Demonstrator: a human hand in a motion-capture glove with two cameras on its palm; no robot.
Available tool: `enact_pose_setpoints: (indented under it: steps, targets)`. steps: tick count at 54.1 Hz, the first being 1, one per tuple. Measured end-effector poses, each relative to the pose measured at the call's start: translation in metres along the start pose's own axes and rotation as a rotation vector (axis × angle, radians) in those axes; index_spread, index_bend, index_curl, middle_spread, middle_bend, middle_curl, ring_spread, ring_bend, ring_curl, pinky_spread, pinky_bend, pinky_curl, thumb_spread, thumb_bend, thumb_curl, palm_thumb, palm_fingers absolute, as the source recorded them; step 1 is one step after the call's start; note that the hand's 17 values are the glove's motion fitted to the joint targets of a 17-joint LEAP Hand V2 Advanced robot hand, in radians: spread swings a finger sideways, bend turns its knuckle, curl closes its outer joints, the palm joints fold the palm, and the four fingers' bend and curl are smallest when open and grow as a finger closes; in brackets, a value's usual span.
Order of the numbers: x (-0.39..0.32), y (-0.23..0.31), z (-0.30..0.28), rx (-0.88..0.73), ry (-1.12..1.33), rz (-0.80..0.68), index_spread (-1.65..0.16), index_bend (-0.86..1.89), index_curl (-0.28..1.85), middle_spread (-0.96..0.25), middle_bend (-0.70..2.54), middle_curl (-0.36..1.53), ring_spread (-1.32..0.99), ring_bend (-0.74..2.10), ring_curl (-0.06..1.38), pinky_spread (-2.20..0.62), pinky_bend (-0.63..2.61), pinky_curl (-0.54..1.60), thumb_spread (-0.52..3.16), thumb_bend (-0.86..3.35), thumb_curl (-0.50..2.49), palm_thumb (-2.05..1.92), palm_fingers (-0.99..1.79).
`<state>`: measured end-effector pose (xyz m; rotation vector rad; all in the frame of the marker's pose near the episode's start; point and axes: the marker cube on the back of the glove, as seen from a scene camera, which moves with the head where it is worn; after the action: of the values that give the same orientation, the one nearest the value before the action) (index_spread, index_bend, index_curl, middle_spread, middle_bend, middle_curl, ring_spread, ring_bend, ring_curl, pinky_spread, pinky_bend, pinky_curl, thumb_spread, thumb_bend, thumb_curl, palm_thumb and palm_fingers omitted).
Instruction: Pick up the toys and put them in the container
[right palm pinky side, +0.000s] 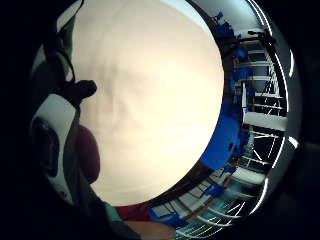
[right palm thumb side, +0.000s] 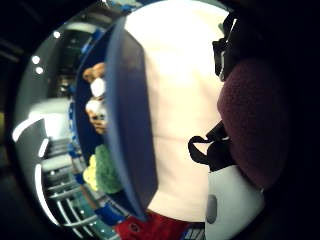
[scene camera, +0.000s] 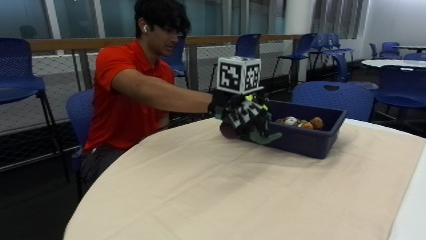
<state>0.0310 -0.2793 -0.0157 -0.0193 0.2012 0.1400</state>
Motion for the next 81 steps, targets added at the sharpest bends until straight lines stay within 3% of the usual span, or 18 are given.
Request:
enact_pose_setpoints:
  steps: [14,25,28,30,34,36,42,46,56,81]
  targets:
    - [-0.078,0.031,-0.078,0.115,-0.037,-0.161,-0.42,0.32,0.48,-0.29,0.36,0.21,-0.48,0.99,0.50,-0.44,1.07,0.32,0.94,0.17,0.71,0.63,0.88]
    - [-0.174,0.051,-0.095,0.133,-0.053,-0.309,-0.43,0.26,0.53,-0.31,0.29,0.22,-0.50,0.95,0.50,-0.44,1.04,0.33,0.87,0.14,0.78,0.63,0.88]
    - [-0.192,0.051,-0.090,0.089,-0.062,-0.325,-0.44,0.24,0.55,-0.29,0.20,0.21,-0.50,0.93,0.50,-0.44,1.07,0.35,0.87,0.12,0.79,0.61,0.79]
    - [-0.197,0.051,-0.085,0.044,-0.058,-0.317,-0.44,0.15,0.54,-0.24,0.05,0.16,-0.48,0.91,0.50,-0.40,1.17,0.39,0.96,0.11,0.78,0.58,0.52]
    - [-0.200,0.054,-0.077,-0.013,-0.051,-0.360,-0.42,0.09,0.54,-0.13,0.11,0.17,-0.30,0.72,0.49,-0.22,1.28,0.45,1.10,0.01,0.71,0.39,-0.10]
    - [-0.198,0.056,-0.074,-0.026,-0.064,-0.377,-0.41,0.04,0.48,-0.09,0.12,0.16,-0.22,0.58,0.43,-0.16,1.36,0.45,1.13,-0.05,0.66,0.31,-0.24]
    - [-0.158,0.052,-0.067,0.023,0.007,-0.422,-0.39,0.08,0.38,-0.03,0.11,0.16,-0.08,0.39,0.33,-0.02,1.41,0.42,1.17,-0.08,0.55,0.09,-0.28]
    - [-0.140,0.056,-0.069,0.013,-0.080,-0.322,-0.38,0.10,0.35,-0.03,0.11,0.16,-0.01,0.34,0.30,0.03,1.41,0.41,1.18,-0.07,0.50,0.00,-0.26]
    - [-0.062,0.071,-0.059,0.013,-0.107,-0.130,-0.38,0.13,0.32,-0.03,0.11,0.17,0.06,0.28,0.29,0.10,1.35,0.38,1.19,-0.05,0.41,-0.05,-0.21]
    - [0.040,0.123,0.001,-0.029,-0.017,-0.020,-0.38,0.16,0.29,-0.05,0.11,0.16,0.09,0.19,0.29,0.13,1.22,0.32,1.20,-0.03,0.30,-0.02,-0.20]
